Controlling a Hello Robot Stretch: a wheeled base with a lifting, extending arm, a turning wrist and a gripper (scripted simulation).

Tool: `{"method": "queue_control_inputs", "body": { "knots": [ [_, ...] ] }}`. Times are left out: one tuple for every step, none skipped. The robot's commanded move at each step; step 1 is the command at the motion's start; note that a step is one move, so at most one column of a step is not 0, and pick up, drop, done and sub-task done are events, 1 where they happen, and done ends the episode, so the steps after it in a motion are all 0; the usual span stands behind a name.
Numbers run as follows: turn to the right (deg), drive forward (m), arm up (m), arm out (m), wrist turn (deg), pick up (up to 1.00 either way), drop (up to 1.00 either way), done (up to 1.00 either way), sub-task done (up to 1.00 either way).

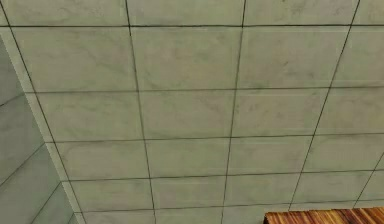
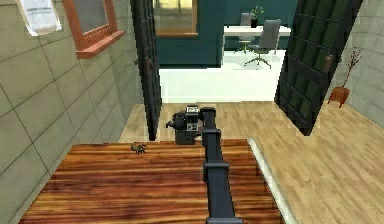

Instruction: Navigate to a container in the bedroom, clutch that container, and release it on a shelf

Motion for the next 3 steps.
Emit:
{"method": "queue_control_inputs", "body": {
  "knots": [
    [0.0, 0.00, -0.32, 0.00, 0.0, 0.00, 0.00, 0.00, 0.00],
    [0.0, 0.00, 0.00, 0.00, 0.0, 0.00, 1.00, 0.00, 0.00],
    [0.0, 0.00, 0.10, 0.00, 0.0, 0.00, 0.00, 0.00, 0.00]
  ]
}}
